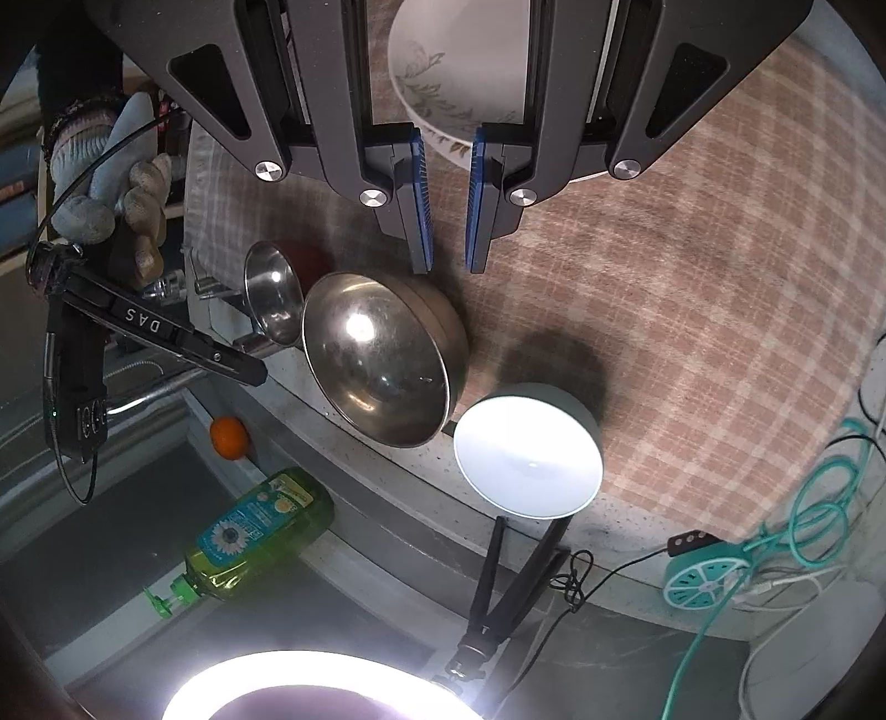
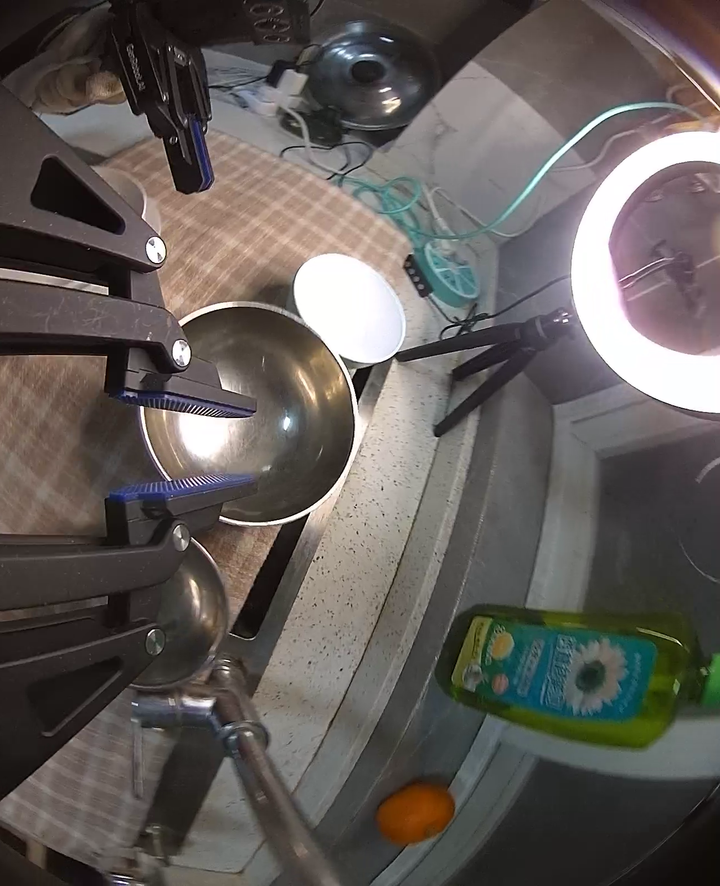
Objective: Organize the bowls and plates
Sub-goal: 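Move both grippers to the rim of the stainless steel bowl and close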
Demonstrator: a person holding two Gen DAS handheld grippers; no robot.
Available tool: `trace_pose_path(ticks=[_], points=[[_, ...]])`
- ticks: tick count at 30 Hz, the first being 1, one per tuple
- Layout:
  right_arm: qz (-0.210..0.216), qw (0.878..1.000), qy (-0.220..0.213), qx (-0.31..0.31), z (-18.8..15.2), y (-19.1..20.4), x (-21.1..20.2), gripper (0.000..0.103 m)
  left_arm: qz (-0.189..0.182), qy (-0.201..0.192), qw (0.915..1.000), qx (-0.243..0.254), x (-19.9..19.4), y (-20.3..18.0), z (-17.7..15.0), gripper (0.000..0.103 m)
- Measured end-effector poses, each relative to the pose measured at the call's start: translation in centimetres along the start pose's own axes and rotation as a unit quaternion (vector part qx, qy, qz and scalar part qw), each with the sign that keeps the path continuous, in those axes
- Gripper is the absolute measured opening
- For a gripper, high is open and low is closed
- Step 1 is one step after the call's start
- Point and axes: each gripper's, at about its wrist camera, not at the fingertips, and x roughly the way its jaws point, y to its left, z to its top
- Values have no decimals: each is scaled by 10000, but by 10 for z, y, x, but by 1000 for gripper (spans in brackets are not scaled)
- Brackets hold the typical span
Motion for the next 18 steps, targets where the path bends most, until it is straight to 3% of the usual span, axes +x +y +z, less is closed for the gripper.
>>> trace_pose_path(ticks=[5, 18], points=[[324, 9990, 318, -4, 16, -20, 23, 19, 183, 88, 9994, -281, 19, -11, 13, 10], [546, 9956, 759, 100, 36, -42, 60, 19, 337, 396, 9973, -513, 53, -22, 37, 11]])
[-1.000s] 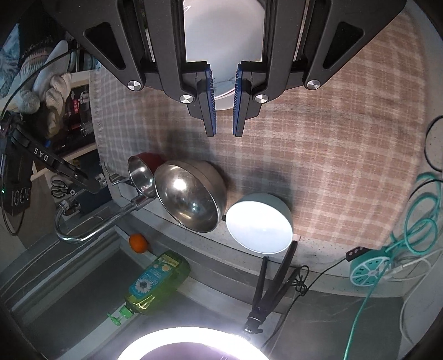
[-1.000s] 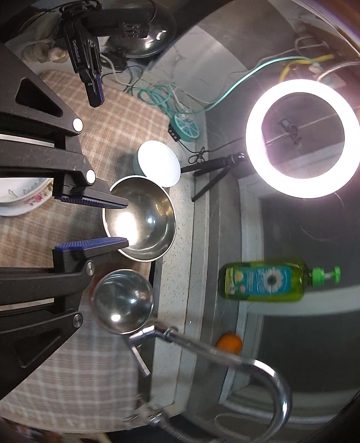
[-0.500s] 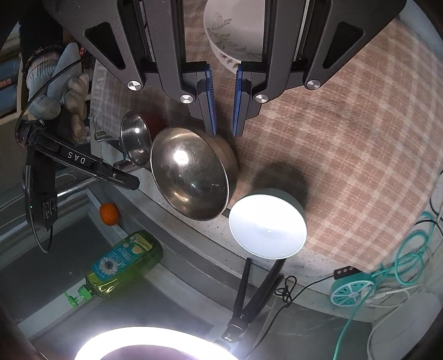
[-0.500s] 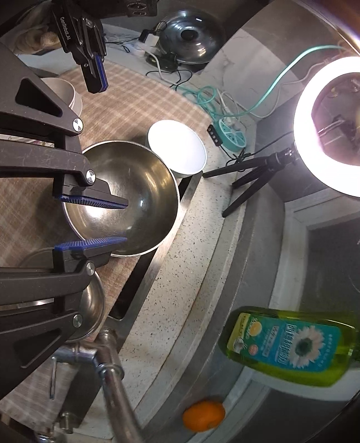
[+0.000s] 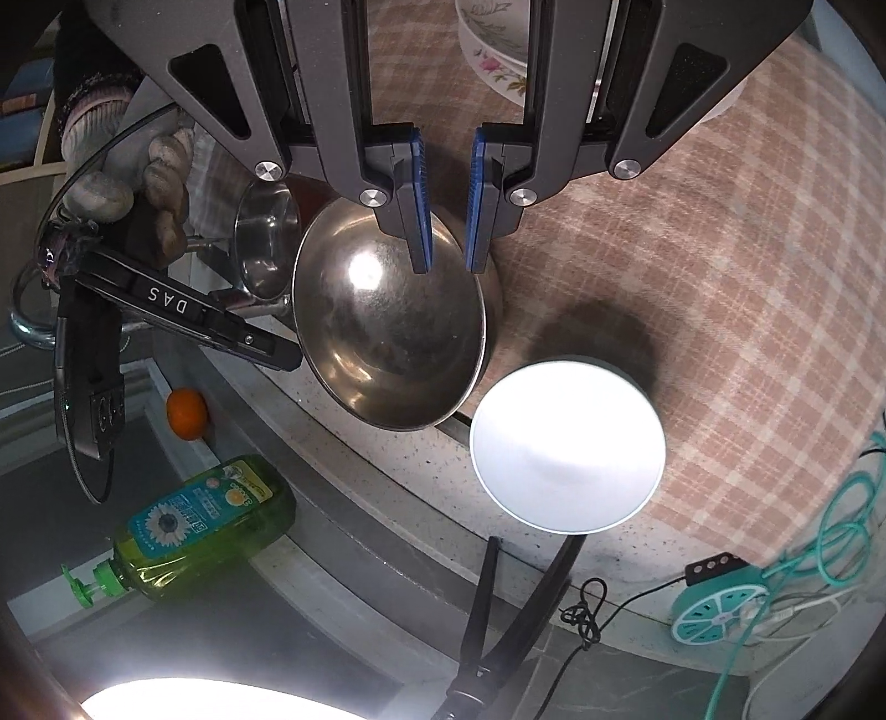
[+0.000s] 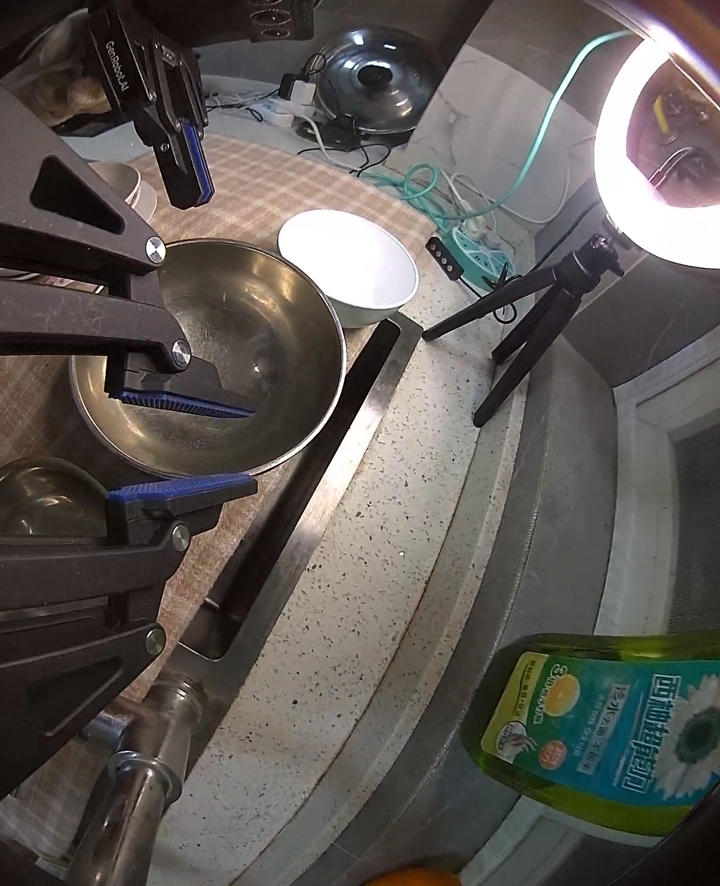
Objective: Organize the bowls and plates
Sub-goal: 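Move both grippers to the rim of the stainless steel bowl and close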
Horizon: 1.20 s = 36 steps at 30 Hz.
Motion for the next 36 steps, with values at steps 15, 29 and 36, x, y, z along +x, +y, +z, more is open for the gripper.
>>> trace_pose_path(ticks=[15, 29, 36], points=[[-23, 9998, 163, 66, 4, -9, 17, 19, 337, 73, 9994, 72, 21, -10, 7, 10], [-14, 9995, 313, 25, 2, -9, 29, 19, 542, 142, 9983, 139, 27, -2, 9, 11], [-1, 9993, 377, 40, 1, -9, 31, 13, 545, 166, 9982, 172, 35, -1, 12, 11]])
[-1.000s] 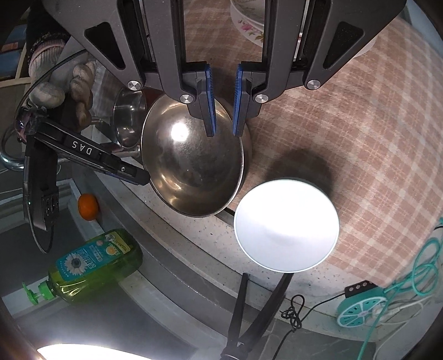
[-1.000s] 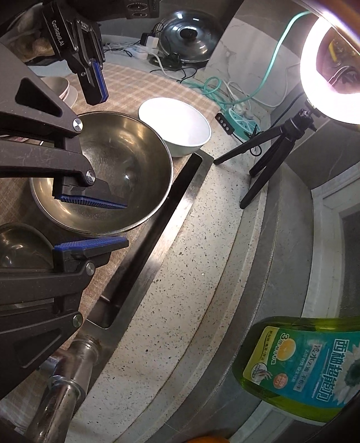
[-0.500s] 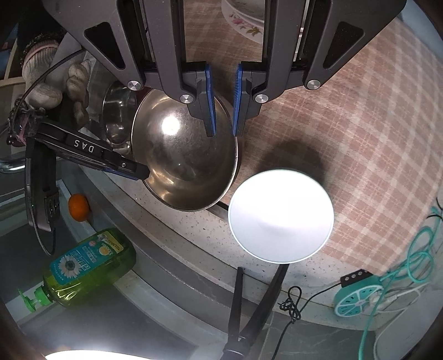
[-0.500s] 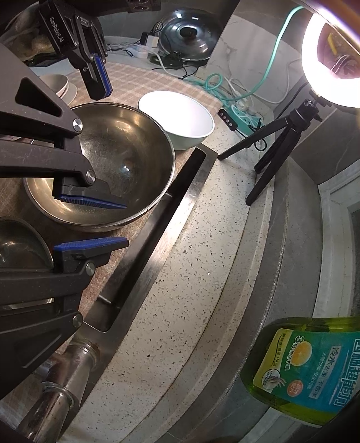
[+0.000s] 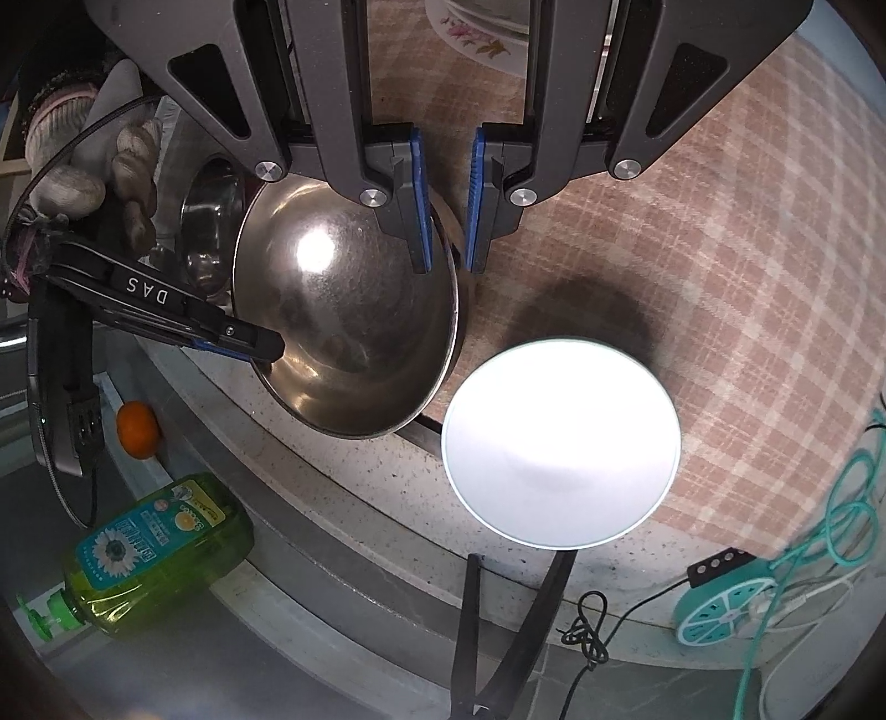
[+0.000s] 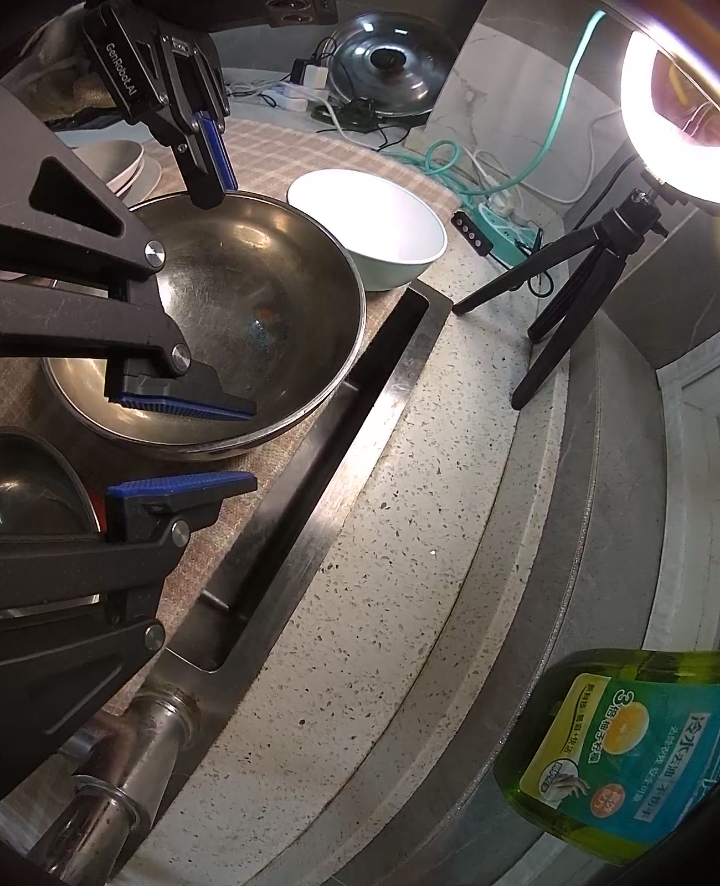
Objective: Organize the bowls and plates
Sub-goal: 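Move both grippers to the rim of the stainless steel bowl and close, then lift the steel bowl with both grippers and carry it toward the plate stack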
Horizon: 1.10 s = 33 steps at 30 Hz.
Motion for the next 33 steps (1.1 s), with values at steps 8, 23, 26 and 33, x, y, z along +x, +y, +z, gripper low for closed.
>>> trace_pose_path(ticks=[8, 23, 26, 33], points=[[-20, 10000, -2, 53, -2, -1, -4, 8, 37, -10, 9999, 110, 5, -2, 1, 10], [-198, 9998, -12, 70, -6, 6, -9, 7, -122, -71, 9999, 70, -3, 1, -4, 10], [-204, 9998, -21, 52, -9, 11, -12, 7, -131, -115, 9998, 88, -8, 1, -6, 10], [-239, 9997, -96, 5, -12, 23, -20, 7, -171, -231, 9996, 83, -23, 6, -9, 10]])
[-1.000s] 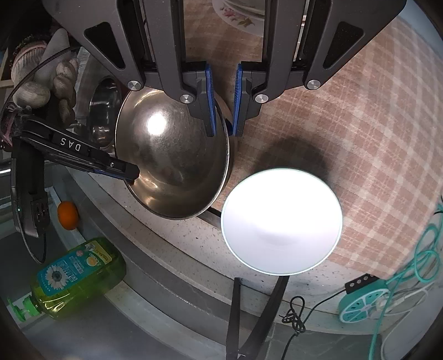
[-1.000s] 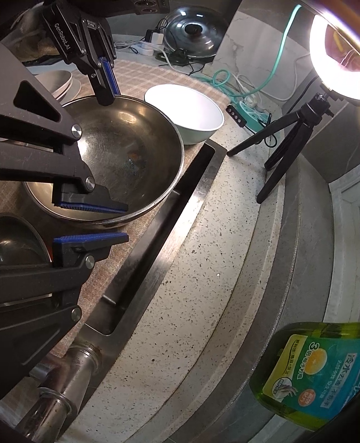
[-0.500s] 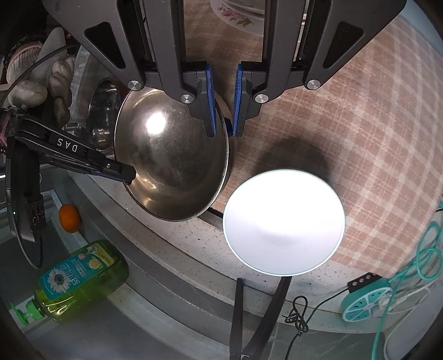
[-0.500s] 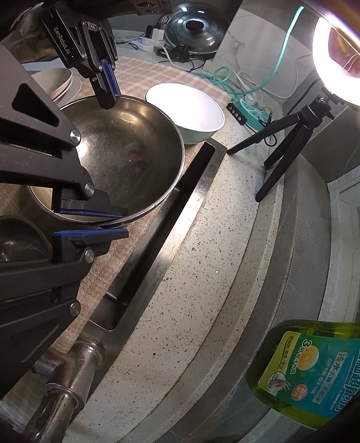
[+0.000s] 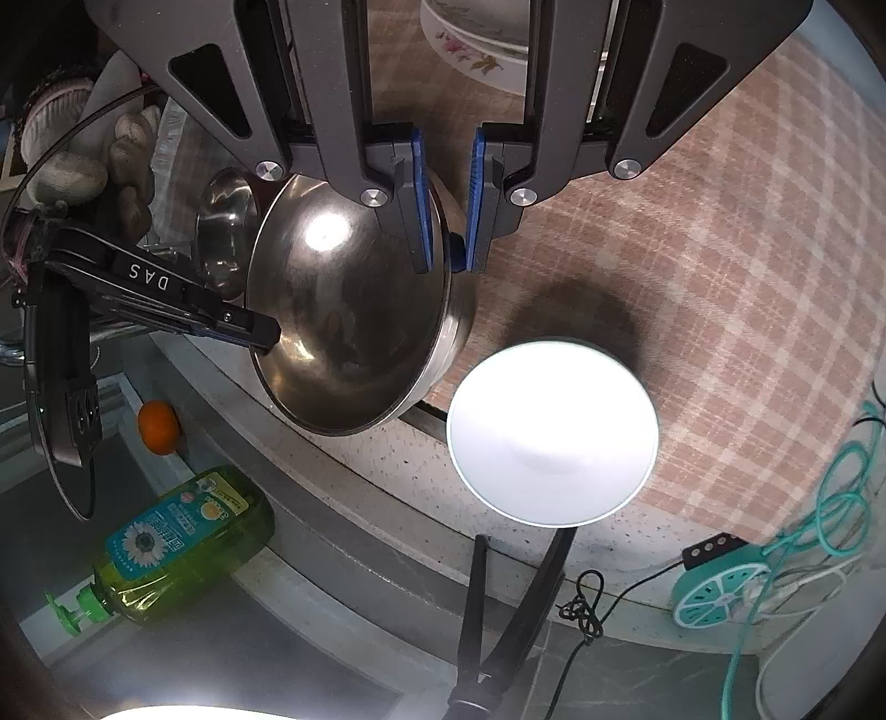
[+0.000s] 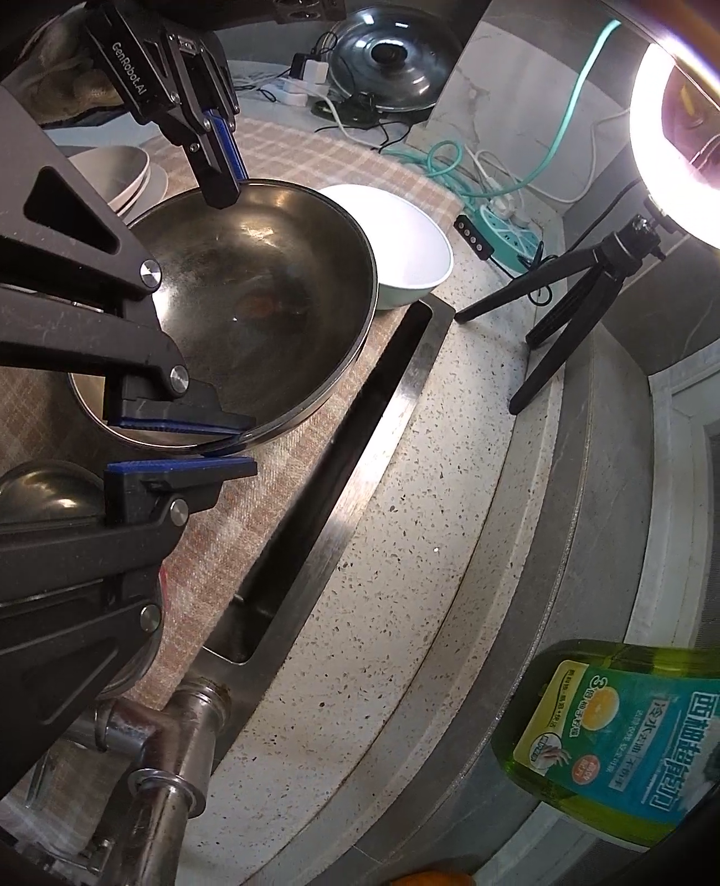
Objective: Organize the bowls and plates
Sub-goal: 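Lift the steel bowl with both grippers and carry it toward the plate stack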
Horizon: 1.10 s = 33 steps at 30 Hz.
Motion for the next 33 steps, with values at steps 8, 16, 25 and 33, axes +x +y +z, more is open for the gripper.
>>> trace_pose_path(ticks=[8, 16, 25, 33], points=[[-67, 9999, -99, -101, -2, 24, -14, 7, -71, -141, 9999, 1, -21, 10, -5, 10], [-64, 9995, -172, -270, -4, 58, -23, 7, -101, -316, 9994, -97, -47, 32, -13, 10], [-41, 9988, -211, -450, -6, 99, -23, 7, -105, -446, 9987, -227, -74, 59, -22, 10], [-30, 9978, -198, -630, -11, 135, -19, 7, -85, -547, 9978, -357, -95, 86, -32, 10]])
